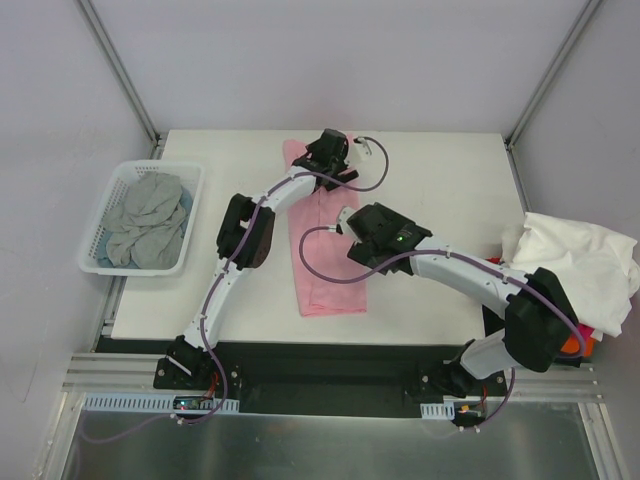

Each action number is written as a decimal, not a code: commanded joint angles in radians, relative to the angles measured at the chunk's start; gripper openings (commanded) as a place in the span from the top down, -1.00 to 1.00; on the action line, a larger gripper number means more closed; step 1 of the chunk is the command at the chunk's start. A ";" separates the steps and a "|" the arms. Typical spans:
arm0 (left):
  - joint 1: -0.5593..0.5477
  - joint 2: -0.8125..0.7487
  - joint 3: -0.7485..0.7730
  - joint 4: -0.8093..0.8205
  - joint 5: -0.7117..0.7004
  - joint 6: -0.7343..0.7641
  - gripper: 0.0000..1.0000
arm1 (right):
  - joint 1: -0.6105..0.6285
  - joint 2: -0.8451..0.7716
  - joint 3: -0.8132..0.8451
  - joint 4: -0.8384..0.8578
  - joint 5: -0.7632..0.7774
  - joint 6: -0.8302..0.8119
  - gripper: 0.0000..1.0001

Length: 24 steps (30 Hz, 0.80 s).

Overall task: Fold and stack the t-shirts
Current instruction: Grab the bottom of the folded rectangular tshirt with right arm

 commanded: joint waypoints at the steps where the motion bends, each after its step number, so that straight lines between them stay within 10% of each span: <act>1: -0.005 -0.079 0.073 -0.012 -0.003 0.011 -0.98 | 0.054 0.044 0.031 0.008 -0.014 0.010 -0.93; 24: 0.030 -0.122 -0.042 0.001 -0.018 0.020 -0.95 | 0.078 0.055 0.008 0.028 0.018 0.009 -0.93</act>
